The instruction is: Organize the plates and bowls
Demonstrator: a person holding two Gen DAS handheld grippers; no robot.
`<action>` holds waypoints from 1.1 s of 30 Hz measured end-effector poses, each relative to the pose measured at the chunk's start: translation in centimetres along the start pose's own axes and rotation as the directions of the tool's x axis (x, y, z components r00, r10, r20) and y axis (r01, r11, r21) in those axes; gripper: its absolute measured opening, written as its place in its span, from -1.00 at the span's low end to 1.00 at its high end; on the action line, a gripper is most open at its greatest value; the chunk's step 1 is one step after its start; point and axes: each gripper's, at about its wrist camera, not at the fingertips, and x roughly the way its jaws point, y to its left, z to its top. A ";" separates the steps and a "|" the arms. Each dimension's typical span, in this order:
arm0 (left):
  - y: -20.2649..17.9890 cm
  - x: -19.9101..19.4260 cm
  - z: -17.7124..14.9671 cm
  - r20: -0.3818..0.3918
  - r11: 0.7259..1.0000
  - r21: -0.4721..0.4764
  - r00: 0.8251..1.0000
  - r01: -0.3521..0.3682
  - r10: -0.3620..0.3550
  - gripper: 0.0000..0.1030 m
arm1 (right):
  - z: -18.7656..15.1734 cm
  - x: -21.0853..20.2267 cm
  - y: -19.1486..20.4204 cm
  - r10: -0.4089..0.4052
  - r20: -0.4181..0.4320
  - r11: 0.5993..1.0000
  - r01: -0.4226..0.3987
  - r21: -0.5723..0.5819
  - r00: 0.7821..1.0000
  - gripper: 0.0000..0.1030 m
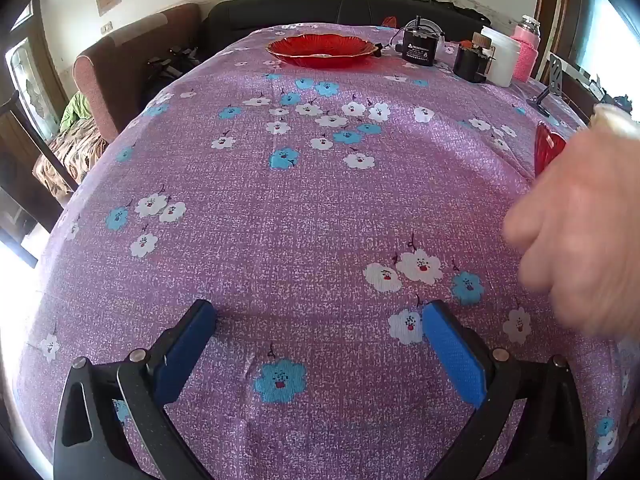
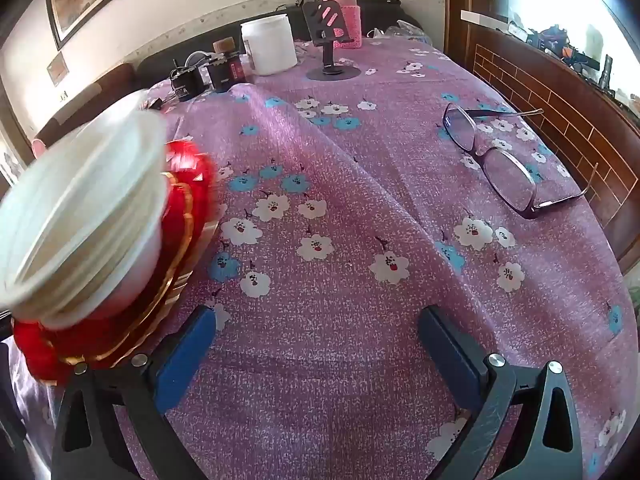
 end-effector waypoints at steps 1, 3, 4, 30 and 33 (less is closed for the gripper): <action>0.0 0.0 0.0 0.000 1.000 0.000 1.000 0.000 0.000 1.00 | 0.0 0.1 0.1 -0.006 -0.003 1.000 0.006 -0.003 1.000 0.99; 0.0 0.0 0.0 0.000 1.000 -0.001 1.000 0.001 -0.001 1.00 | 0.0 0.2 0.5 -0.023 -0.005 1.000 0.023 -0.019 1.000 0.99; 0.0 0.0 0.0 0.000 1.000 -0.001 1.000 0.001 -0.001 1.00 | -0.1 0.3 0.6 -0.025 -0.004 0.999 0.025 -0.024 1.000 0.99; 0.0 0.0 0.0 -0.001 1.000 0.000 1.000 0.001 -0.001 1.00 | 0.0 0.1 0.1 -0.001 -0.004 1.000 0.001 -0.004 1.000 0.99; 0.0 0.0 0.0 -0.001 1.000 0.000 1.000 0.001 -0.001 1.00 | 0.0 0.1 0.1 -0.003 -0.004 1.000 0.003 -0.005 1.000 0.99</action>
